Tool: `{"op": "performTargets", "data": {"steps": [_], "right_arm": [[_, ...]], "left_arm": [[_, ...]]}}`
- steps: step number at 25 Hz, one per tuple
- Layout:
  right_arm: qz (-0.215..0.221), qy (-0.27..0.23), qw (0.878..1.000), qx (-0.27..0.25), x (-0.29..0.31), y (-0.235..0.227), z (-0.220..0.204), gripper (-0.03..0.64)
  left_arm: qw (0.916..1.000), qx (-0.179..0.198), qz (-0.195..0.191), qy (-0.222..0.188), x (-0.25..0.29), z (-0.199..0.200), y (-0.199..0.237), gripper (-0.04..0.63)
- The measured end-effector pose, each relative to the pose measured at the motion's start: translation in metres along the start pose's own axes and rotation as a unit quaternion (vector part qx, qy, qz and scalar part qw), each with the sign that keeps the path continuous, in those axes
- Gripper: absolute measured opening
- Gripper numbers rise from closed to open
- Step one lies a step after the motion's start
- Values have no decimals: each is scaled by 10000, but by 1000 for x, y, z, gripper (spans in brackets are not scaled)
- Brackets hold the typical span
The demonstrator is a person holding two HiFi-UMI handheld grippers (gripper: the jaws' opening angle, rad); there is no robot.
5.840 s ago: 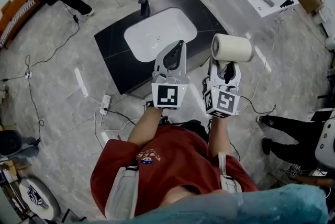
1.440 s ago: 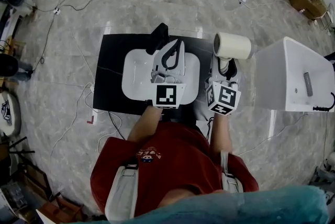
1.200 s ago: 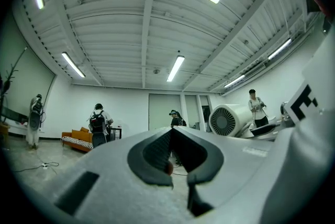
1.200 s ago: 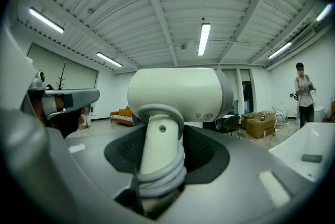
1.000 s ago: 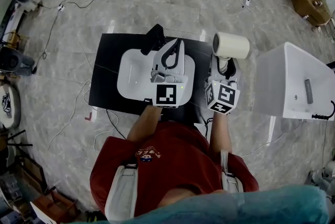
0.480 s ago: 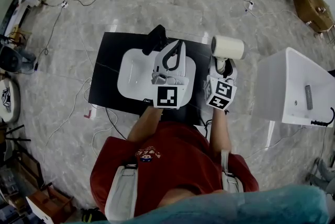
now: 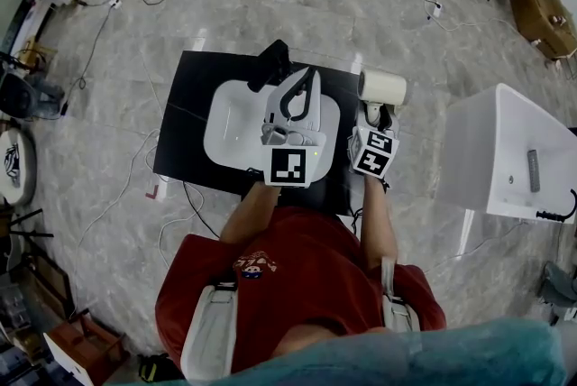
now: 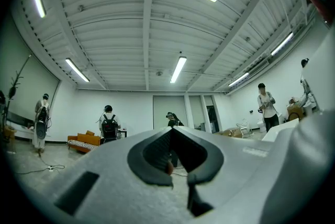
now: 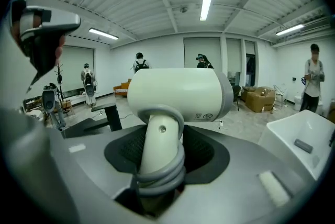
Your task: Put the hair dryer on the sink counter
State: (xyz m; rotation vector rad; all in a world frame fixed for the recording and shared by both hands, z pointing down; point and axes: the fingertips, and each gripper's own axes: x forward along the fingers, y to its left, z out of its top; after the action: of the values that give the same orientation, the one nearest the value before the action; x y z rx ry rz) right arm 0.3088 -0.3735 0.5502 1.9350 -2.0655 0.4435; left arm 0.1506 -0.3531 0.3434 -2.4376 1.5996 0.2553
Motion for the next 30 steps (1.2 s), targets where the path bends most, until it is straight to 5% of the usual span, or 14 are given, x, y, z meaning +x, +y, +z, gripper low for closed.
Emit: {"op": "performTargets", "data": {"steps": [20, 24, 30], "right_arm": [[87, 1505, 9882, -269, 47, -2, -116, 193], [67, 1944, 9806, -240, 48, -3, -139, 193], [96, 2292, 9729, -303, 51, -1, -162, 193]], "left_arm": [[9996, -261, 99, 7, -4, -5, 2, -3], [9999, 63, -22, 78, -3, -7, 2, -3], [9998, -210, 62, 47, -3, -9, 3, -3]]}}
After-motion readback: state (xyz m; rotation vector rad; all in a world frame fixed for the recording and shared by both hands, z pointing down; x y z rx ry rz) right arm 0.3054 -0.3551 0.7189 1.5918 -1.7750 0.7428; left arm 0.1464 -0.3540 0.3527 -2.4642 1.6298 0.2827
